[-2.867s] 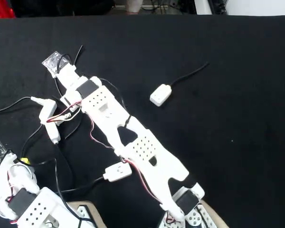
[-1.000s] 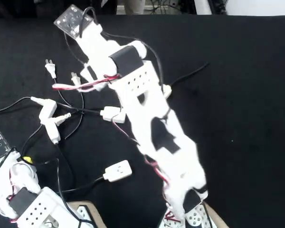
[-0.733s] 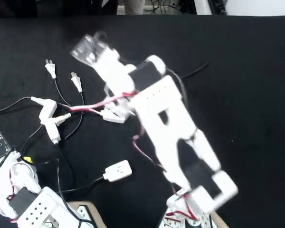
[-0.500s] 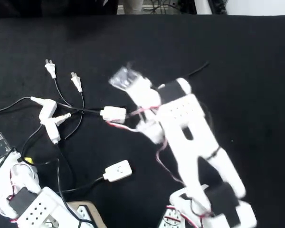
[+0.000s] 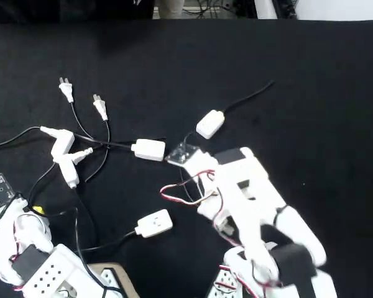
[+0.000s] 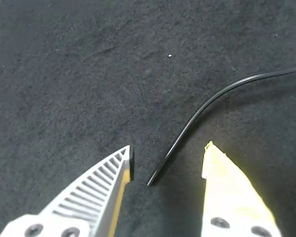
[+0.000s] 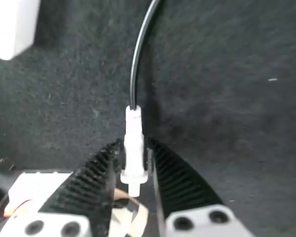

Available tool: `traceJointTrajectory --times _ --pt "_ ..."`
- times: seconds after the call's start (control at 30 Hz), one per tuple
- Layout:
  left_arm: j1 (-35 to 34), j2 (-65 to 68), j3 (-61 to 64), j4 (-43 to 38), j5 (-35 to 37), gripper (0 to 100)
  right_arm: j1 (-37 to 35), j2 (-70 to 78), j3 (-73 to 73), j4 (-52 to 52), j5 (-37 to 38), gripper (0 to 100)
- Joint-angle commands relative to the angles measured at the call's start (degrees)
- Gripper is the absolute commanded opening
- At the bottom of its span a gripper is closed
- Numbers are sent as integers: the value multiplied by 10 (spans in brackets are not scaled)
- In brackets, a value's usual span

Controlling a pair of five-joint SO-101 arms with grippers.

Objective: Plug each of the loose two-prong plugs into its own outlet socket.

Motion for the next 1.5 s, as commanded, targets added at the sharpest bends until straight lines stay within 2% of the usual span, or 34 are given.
traceJointTrajectory --times 0.0,0.23,0.4,0.57,0.7,0.93,1.1,1.3,1.47 --pt "5 0 11 4 -6 235 8 81 -44 10 4 13" --pt "5 1 11 4 -6 235 1 247 -153 55 4 108" --pt "5 1 11 4 -6 235 -36 310 -189 94 0 93" --pt "5 1 11 4 -6 235 -65 313 -192 114 -16 82" --pt "5 1 11 4 -6 235 -66 313 -199 121 -20 11" --pt "5 1 11 4 -6 235 -67 309 -218 127 -52 12" --pt "5 1 11 5 -6 235 -67 205 -233 170 -66 12" --pt "5 1 11 5 -6 235 -64 -51 -233 256 -85 12" --pt "7 1 11 5 -6 235 -63 -276 -233 232 -127 12"
